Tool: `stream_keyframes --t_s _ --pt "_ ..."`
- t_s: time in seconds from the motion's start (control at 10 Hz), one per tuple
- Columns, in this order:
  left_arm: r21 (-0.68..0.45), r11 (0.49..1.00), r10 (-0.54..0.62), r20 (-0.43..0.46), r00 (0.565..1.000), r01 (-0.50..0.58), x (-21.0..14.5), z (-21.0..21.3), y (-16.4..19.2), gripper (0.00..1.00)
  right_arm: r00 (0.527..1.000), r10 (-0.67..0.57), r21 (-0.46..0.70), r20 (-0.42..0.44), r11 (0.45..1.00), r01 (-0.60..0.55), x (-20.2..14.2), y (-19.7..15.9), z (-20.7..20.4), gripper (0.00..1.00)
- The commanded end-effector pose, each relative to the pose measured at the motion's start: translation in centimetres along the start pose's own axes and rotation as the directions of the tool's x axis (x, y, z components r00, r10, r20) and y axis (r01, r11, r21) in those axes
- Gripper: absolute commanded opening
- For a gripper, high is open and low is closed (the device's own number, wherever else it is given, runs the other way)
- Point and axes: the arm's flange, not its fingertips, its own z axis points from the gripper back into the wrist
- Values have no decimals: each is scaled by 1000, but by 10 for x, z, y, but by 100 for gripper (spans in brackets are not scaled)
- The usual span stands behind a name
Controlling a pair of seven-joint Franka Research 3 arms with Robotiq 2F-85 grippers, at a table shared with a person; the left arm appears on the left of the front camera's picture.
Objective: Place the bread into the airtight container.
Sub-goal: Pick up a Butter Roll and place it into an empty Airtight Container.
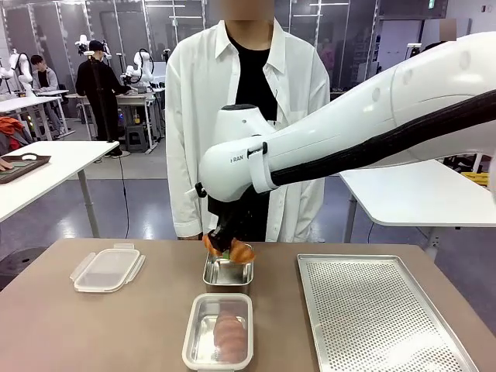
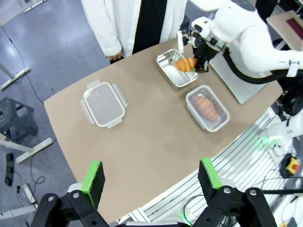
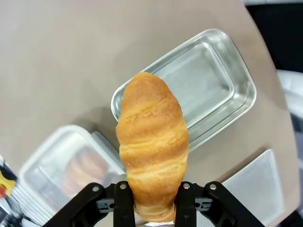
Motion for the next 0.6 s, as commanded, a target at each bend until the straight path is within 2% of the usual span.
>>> stream_keyframes --t_s 0.0,0.1,0.2,0.4,0.5 --pt "-7 1000 -18 2 1000 18 0 1 0 100 959 -285 -20 -5 958 284 22 4 -10 23" --pt "-7 1000 -18 2 1000 18 0 1 0 100 896 -442 -9 38 897 443 29 -7 -20 23" --pt "-7 1000 -18 2 1000 18 0 1 0 100 835 -547 76 56 837 542 33 -12 -27 23" --pt "-7 1000 -18 2 1000 18 0 1 0 100 736 -676 54 49 737 674 38 -17 -41 23" --pt "-7 1000 -18 2 1000 18 0 1 0 100 707 -707 79 31 707 703 43 -18 -45 23"
